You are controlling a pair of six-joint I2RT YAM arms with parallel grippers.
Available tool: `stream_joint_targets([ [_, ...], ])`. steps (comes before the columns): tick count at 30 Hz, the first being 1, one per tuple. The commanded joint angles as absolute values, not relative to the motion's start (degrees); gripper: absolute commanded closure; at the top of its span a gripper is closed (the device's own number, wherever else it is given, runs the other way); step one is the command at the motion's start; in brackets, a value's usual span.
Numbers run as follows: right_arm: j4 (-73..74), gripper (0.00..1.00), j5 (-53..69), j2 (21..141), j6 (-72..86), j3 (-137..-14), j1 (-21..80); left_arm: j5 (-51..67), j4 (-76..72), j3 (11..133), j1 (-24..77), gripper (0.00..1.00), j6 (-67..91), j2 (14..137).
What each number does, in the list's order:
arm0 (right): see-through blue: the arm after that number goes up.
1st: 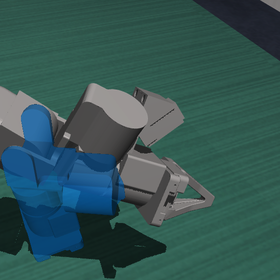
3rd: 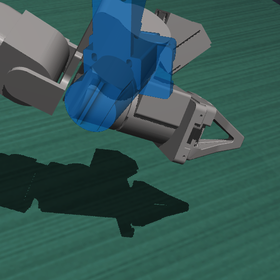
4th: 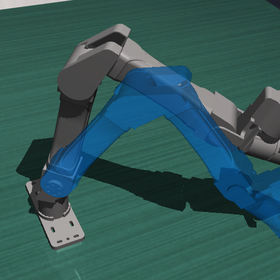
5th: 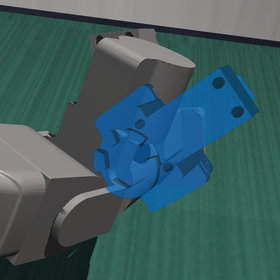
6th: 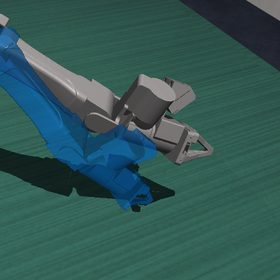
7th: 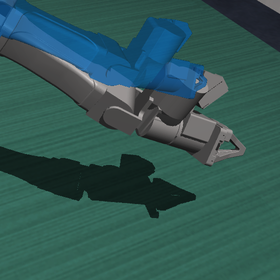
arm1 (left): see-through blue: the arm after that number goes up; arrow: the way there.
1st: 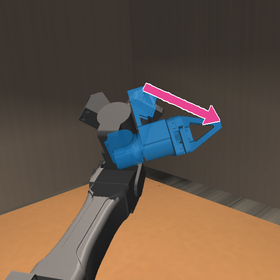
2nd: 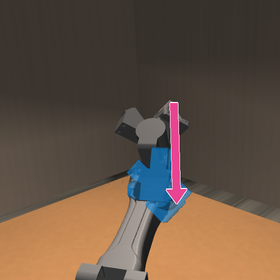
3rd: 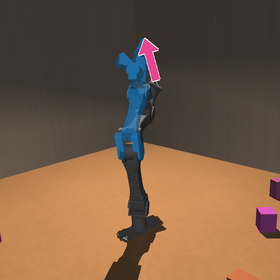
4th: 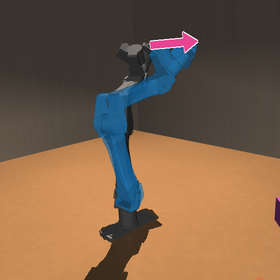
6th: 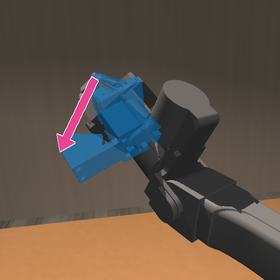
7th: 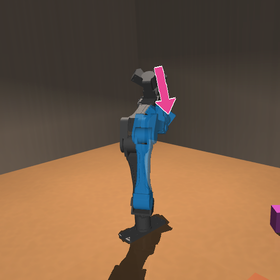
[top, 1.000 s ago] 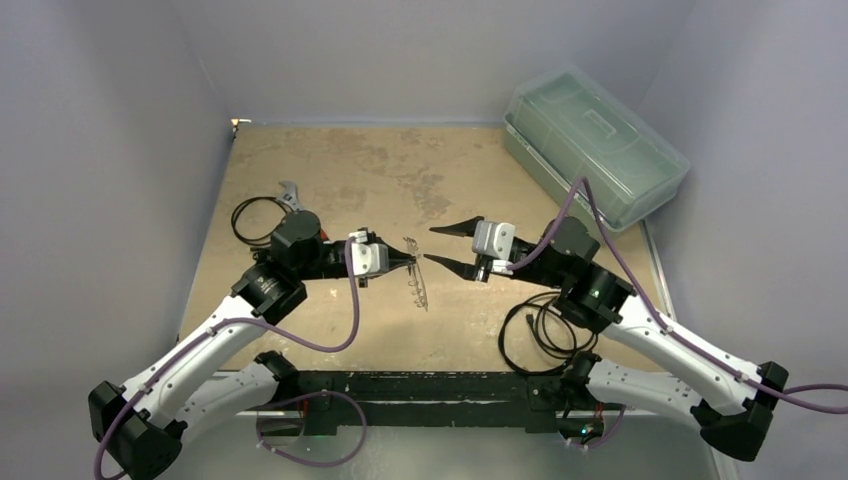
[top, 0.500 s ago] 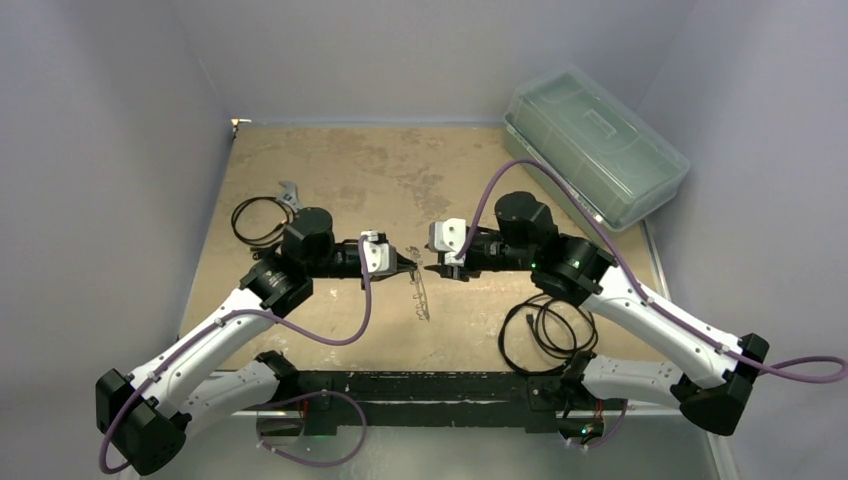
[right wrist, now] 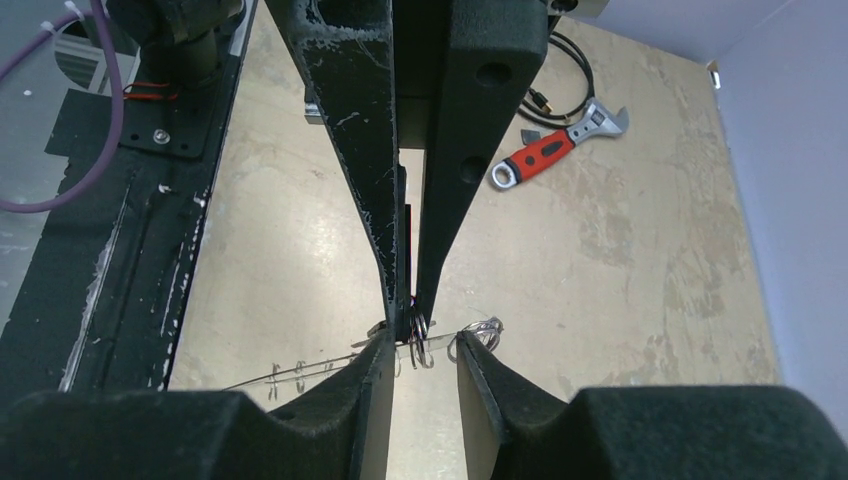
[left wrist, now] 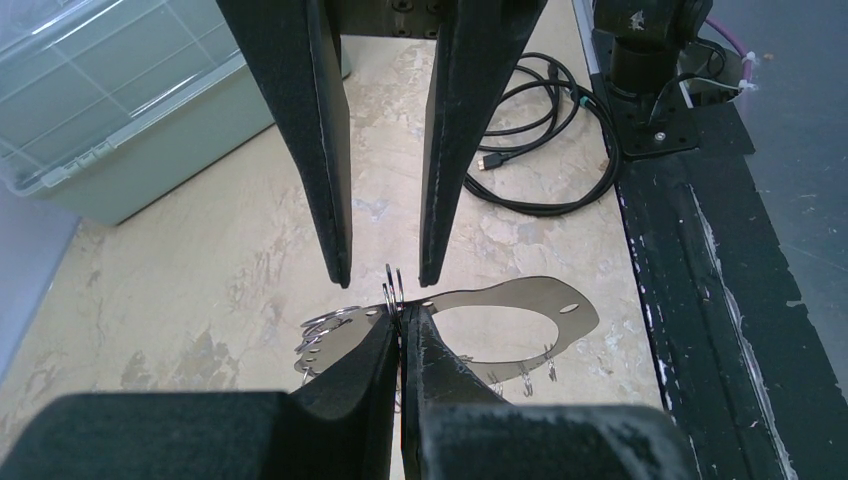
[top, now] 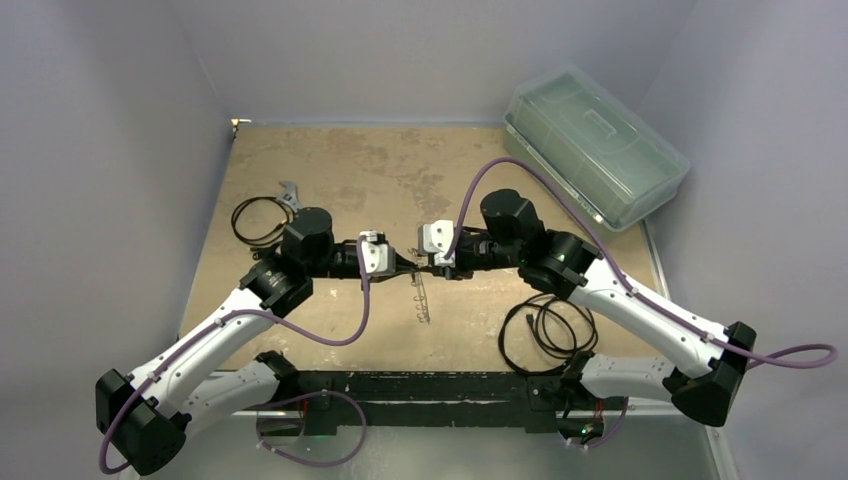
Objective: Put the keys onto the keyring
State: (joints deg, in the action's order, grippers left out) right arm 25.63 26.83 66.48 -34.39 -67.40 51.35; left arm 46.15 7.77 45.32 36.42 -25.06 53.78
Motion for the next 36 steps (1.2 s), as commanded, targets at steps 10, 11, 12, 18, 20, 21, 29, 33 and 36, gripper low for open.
stream_joint_targets([
  [10,23.3,0.76,29.1,67.7,-35.1,-69.9,51.4,49.2,3.9,45.8,36.2,1.00,-24.0,52.6],
  [11,23.4,0.78,29.0,67.8,-35.1,-69.9,51.4,49.3,4.0,45.8,36.3,1.00,-24.0,52.6],
  [12,23.5,0.79,29.0,68.0,-35.0,-70.0,51.4,49.5,4.0,45.7,36.2,1.00,-23.8,52.5],
  [18,24.1,0.99,28.9,68.6,-35.2,-70.2,51.4,50.2,3.8,45.5,36.2,1.00,-23.7,52.3],
  [20,24.2,1.00,29.0,68.6,-35.4,-70.2,51.4,50.3,3.7,45.4,36.2,1.00,-23.7,52.1],
  [21,23.8,1.00,29.3,68.5,-35.4,-70.1,51.4,50.4,3.6,45.2,36.2,1.00,-23.7,51.8],
  [29,15.9,1.00,29.1,64.4,-33.8,-65.5,51.4,45.1,-1.8,42.8,36.2,0.43,-21.3,47.5],
  [33,10.4,1.00,29.1,61.3,-31.8,-62.3,51.4,43.0,-4.9,40.9,36.2,0.42,-20.4,44.1],
  [36,9.5,1.00,29.4,60.3,-31.0,-61.4,51.4,43.2,-5.2,41.0,36.2,0.49,-20.4,43.9],
])
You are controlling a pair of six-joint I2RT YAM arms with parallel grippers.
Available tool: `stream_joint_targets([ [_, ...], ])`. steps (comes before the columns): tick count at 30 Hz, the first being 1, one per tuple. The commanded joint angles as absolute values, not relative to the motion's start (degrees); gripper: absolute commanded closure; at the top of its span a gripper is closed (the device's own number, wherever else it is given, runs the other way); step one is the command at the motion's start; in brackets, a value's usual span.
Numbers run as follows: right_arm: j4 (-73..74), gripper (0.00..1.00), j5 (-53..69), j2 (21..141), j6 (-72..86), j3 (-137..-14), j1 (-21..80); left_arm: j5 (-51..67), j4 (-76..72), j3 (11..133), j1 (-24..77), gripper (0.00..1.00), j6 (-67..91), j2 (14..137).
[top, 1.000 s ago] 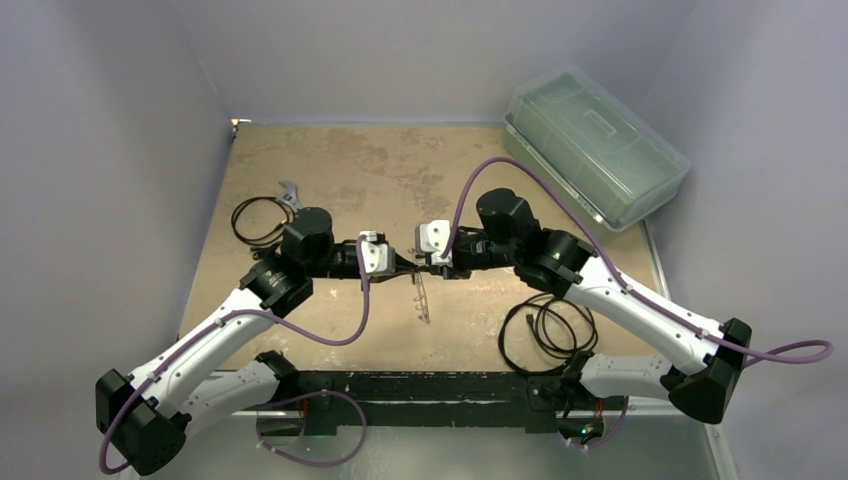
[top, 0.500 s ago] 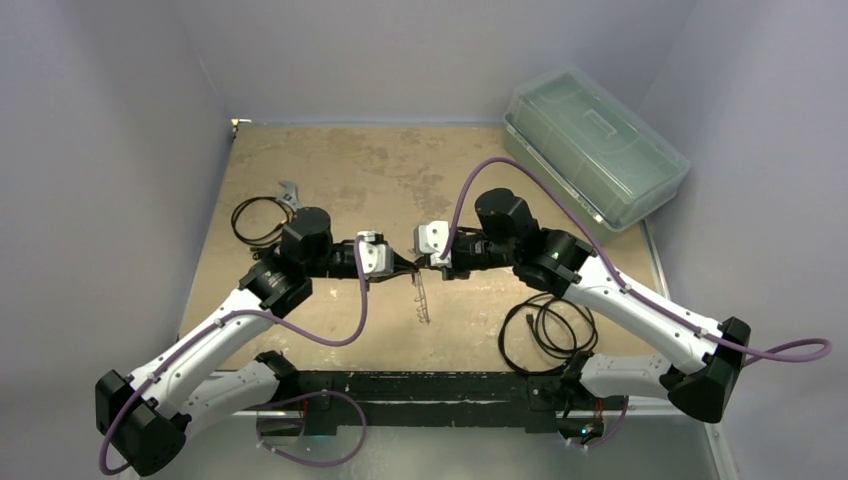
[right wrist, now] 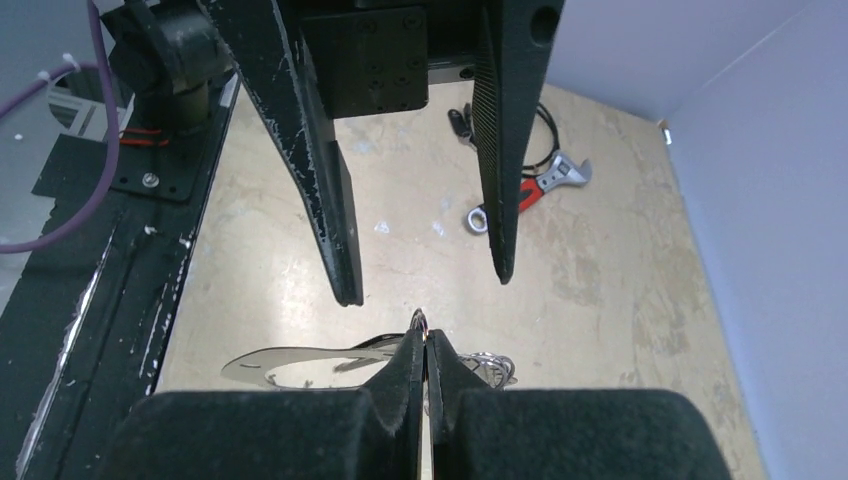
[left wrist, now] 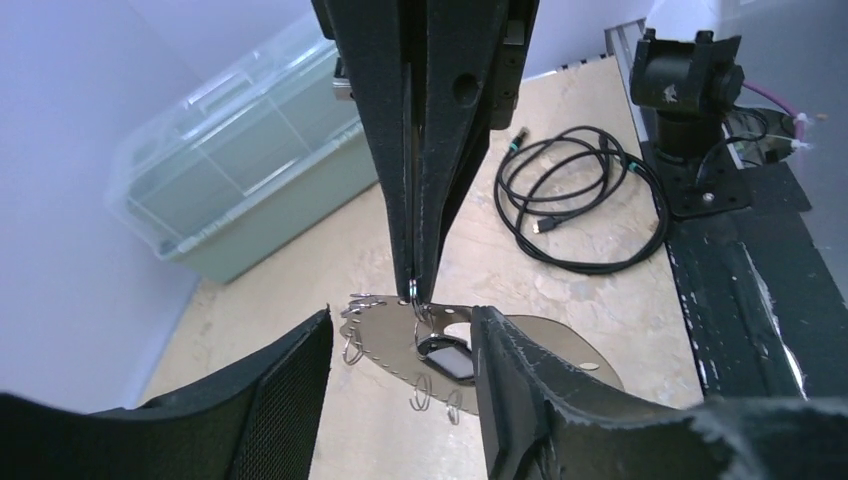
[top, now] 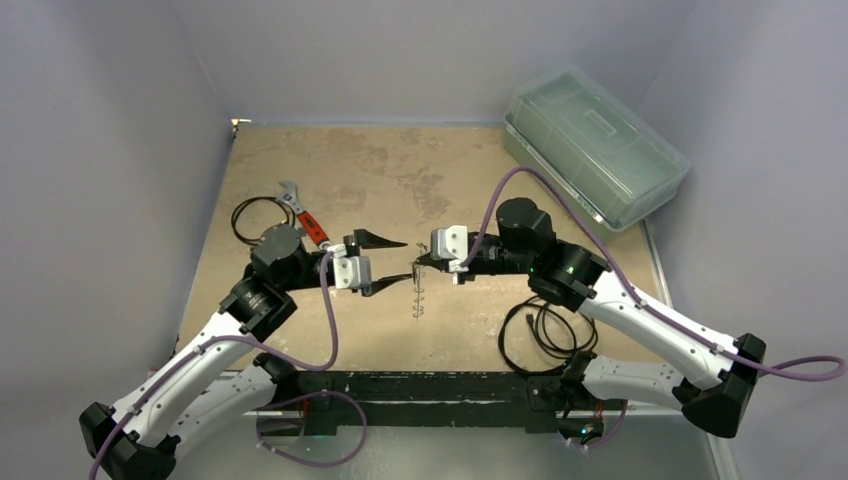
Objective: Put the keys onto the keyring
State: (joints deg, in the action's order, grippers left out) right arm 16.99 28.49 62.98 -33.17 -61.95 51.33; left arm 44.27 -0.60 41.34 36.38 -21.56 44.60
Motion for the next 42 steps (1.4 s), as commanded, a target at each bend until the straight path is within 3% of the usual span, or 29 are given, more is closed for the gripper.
stream_joint_targets([
  [1,9.5,1.00,29.4,60.1,-31.0,-61.3,51.4,43.4,-4.9,41.2,36.2,0.51,-20.5,44.1],
  [10,7.4,1.00,30.1,57.8,-30.0,-59.7,51.4,45.6,-3.4,41.9,36.1,0.65,-21.8,45.3],
  [15,7.4,1.00,30.3,58.0,-30.0,-59.5,51.4,46.8,-3.3,42.5,36.2,0.80,-22.1,46.3],
  [19,6.6,1.00,30.5,57.7,-29.9,-59.2,51.4,47.4,-3.0,42.7,36.2,0.84,-22.1,46.9],
  [23,4.6,1.00,30.4,57.2,-29.5,-58.4,51.4,48.0,-2.7,43.0,36.2,1.00,-22.5,47.0],
  [42,-25.5,1.00,27.5,54.4,-18.0,-44.9,51.2,47.7,-4.5,42.7,36.2,1.00,-20.3,46.8],
])
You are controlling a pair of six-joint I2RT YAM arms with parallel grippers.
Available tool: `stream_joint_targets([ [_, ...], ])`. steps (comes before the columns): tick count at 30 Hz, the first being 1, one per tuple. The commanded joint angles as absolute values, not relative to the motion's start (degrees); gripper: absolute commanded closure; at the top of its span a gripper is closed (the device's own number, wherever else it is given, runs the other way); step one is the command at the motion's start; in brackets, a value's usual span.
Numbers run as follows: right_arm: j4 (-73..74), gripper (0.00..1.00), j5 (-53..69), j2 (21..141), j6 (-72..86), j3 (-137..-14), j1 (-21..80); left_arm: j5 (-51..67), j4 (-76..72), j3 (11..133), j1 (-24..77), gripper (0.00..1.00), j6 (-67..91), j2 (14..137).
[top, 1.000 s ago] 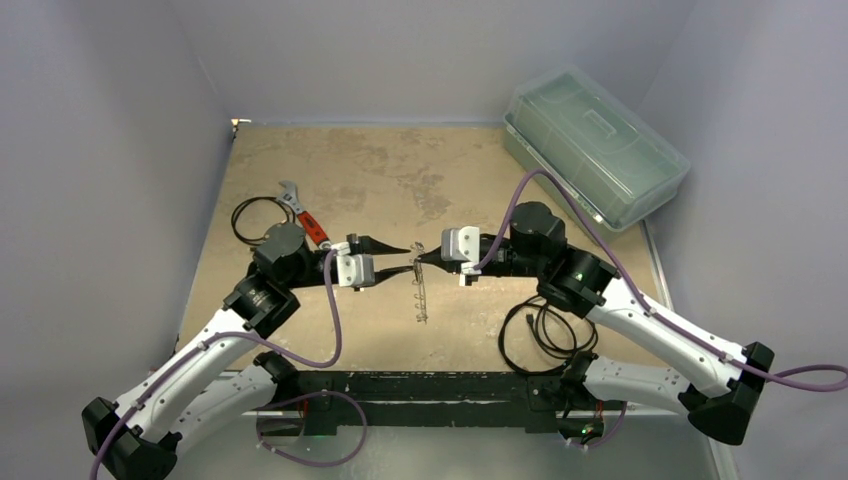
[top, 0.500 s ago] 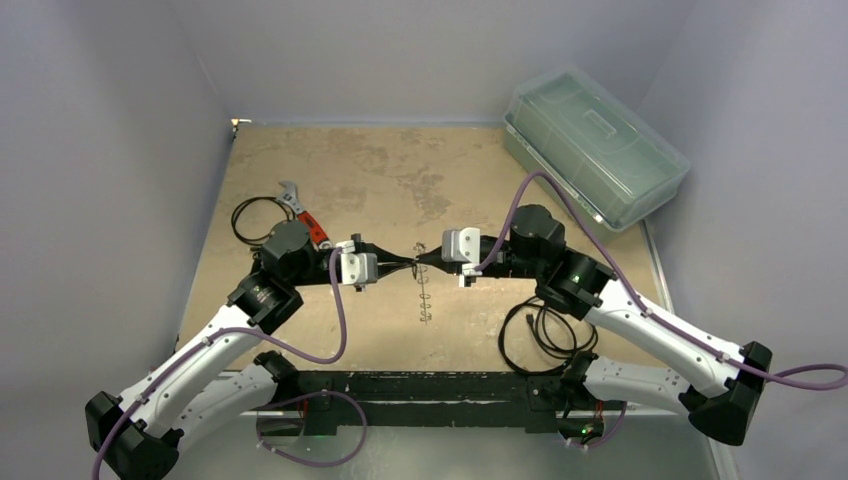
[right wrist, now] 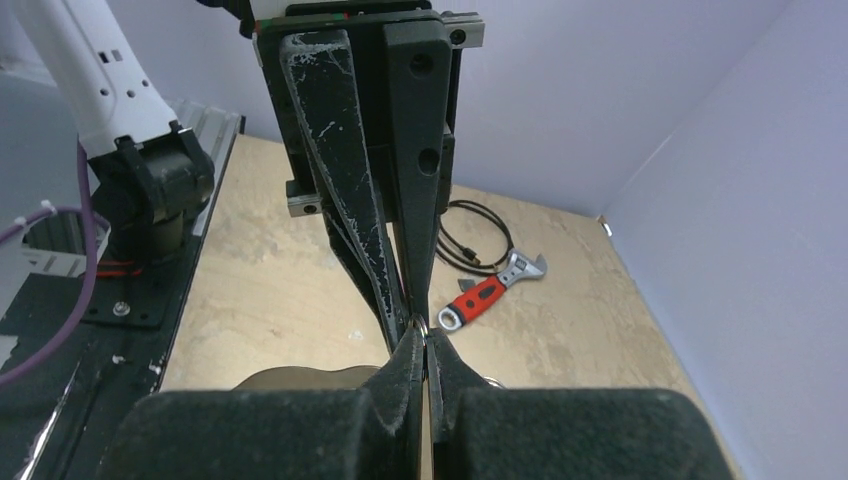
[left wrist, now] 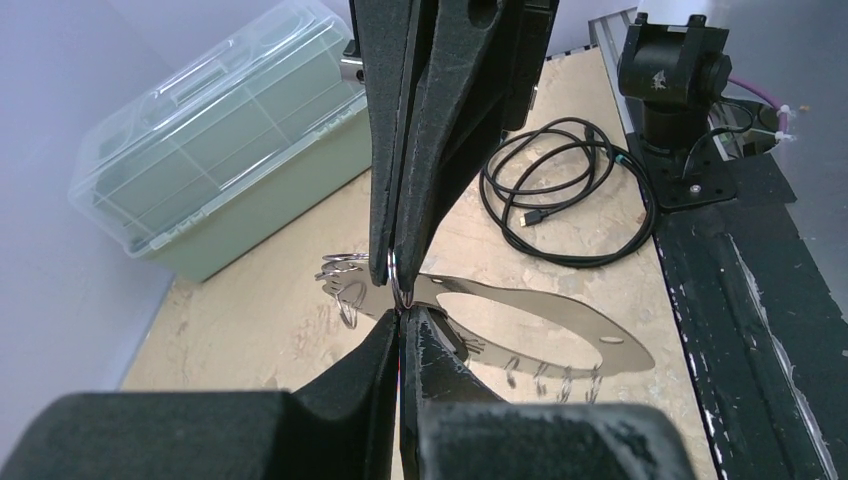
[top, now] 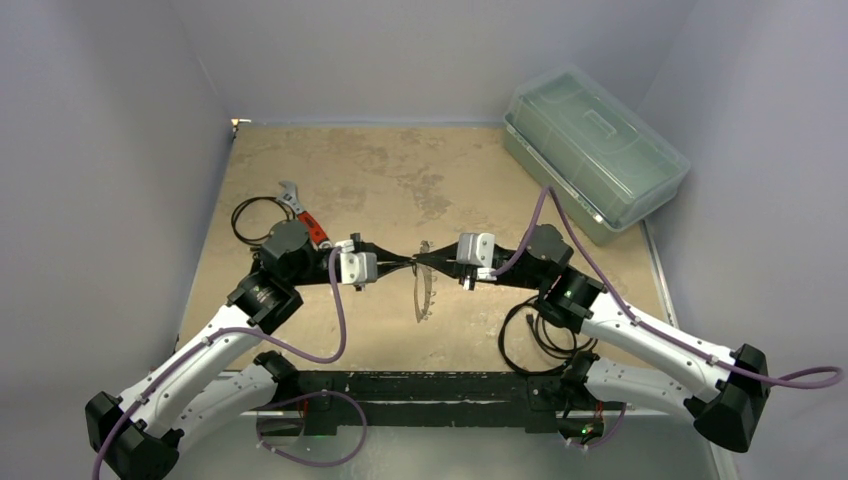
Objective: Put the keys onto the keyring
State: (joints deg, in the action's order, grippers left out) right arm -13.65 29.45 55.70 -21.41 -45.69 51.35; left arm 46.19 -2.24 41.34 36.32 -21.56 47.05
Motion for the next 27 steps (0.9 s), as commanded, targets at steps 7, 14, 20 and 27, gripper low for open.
stream_joint_targets([
  [7,-24.9,1.00,27.9,54.6,-17.7,-44.6,51.1,44.4,-5.2,42.4,36.1,0.72,-19.7,45.5],
  [14,-24.1,1.00,28.1,54.2,-17.7,-44.4,51.1,43.9,-7.4,41.5,36.1,0.57,-18.4,44.7],
  [20,-24.6,1.00,28.3,54.3,-17.6,-44.4,51.1,45.5,-9.3,41.4,36.2,0.62,-16.9,45.6],
  [27,-24.9,1.00,28.8,54.5,-17.5,-44.4,51.1,46.7,-10.1,41.6,36.2,0.80,-16.0,46.7],
])
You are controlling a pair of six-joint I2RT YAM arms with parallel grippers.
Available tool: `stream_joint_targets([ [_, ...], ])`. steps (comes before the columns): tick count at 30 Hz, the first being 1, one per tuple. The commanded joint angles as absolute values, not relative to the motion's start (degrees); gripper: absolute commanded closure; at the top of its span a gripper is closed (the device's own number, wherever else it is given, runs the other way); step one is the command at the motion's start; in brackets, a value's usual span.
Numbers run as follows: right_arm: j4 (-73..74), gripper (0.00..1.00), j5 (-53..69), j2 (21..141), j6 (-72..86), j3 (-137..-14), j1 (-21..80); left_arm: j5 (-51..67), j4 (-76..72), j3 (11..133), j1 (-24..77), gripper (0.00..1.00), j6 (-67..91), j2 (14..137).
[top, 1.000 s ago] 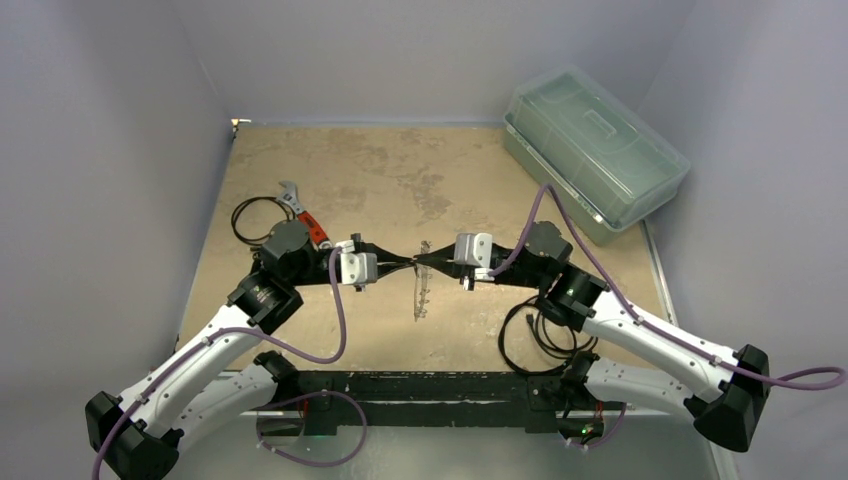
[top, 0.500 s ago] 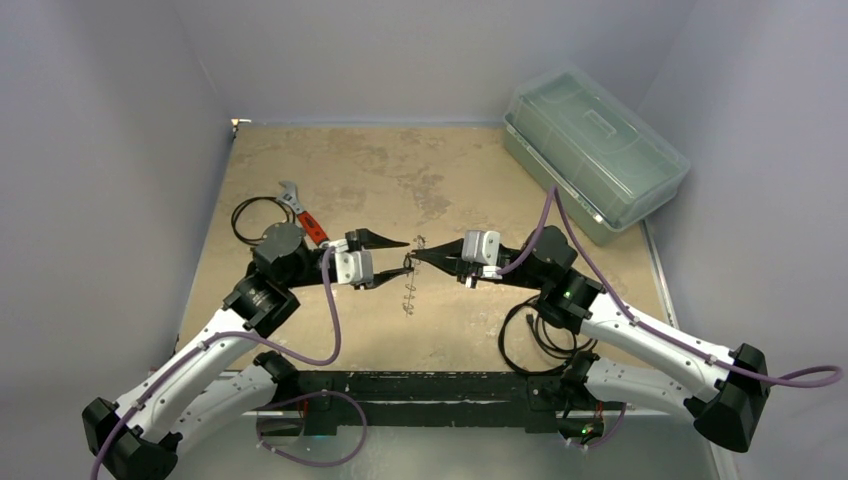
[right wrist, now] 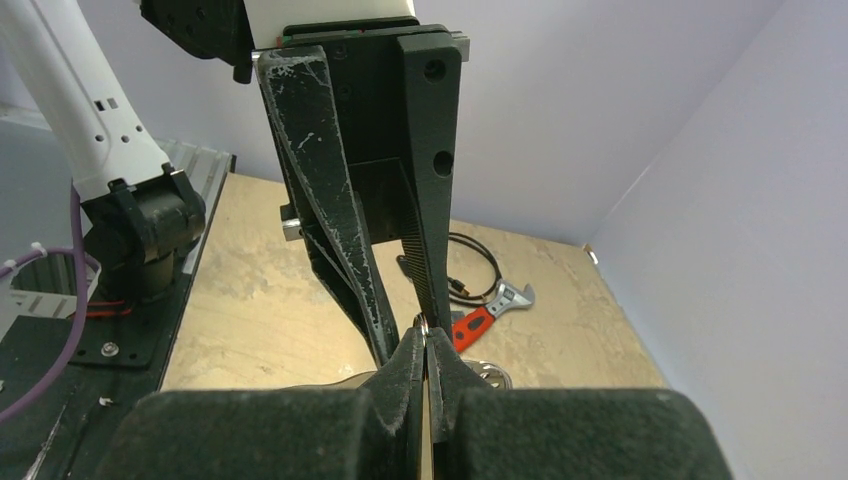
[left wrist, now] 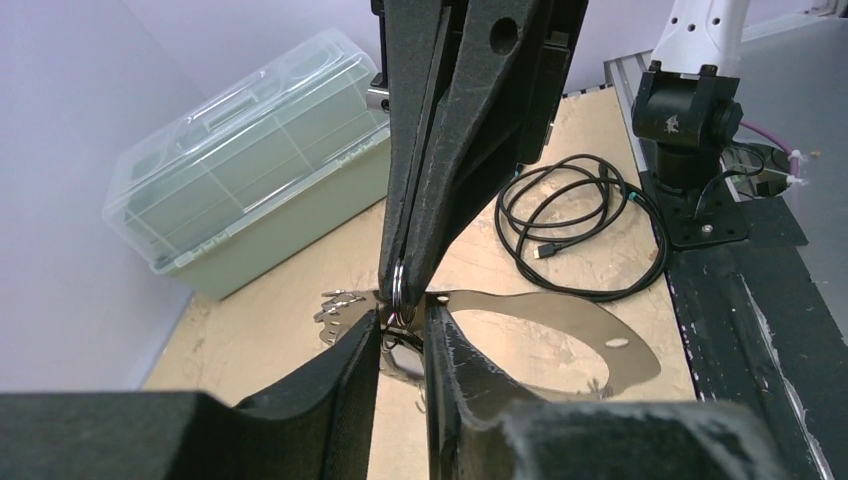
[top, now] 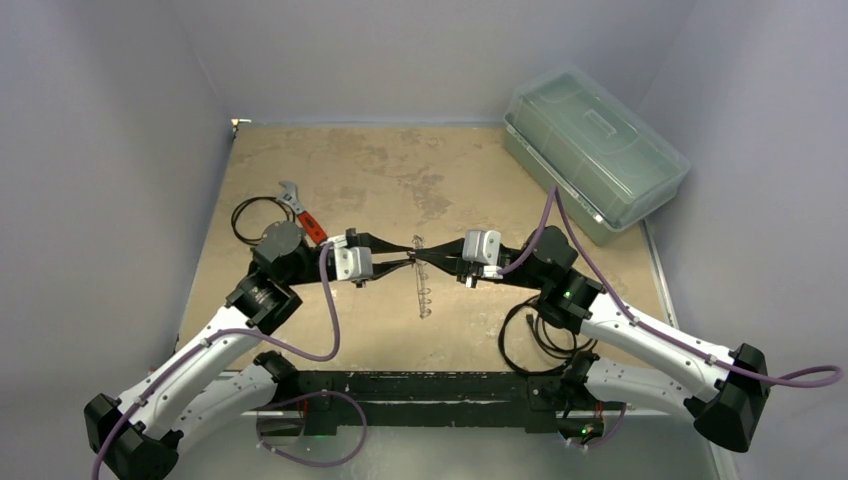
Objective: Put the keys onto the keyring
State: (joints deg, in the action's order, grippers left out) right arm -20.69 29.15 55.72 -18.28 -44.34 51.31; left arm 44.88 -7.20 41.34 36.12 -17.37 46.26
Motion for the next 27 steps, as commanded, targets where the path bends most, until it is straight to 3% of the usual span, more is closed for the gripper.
stream_joint_targets([
  [1,-25.0,1.00,28.9,54.5,-17.4,-44.4,51.1,46.9,-10.1,41.6,36.2,0.82,-15.9,46.9],
  [10,-24.8,1.00,30.1,54.8,-17.4,-44.7,51.1,47.7,-11.5,41.4,36.1,0.85,-14.8,47.1],
  [15,-24.6,1.00,30.6,54.7,-17.2,-44.6,51.1,47.7,-12.4,41.2,36.1,0.81,-14.1,47.1],
  [19,-24.3,1.00,30.6,54.5,-17.2,-44.7,51.1,47.7,-12.1,41.3,36.1,1.00,-14.4,47.1],
  [27,-22.5,1.00,30.2,53.6,-17.3,-45.2,51.1,45.0,-8.9,42.3,35.9,1.00,-16.8,46.9],
])
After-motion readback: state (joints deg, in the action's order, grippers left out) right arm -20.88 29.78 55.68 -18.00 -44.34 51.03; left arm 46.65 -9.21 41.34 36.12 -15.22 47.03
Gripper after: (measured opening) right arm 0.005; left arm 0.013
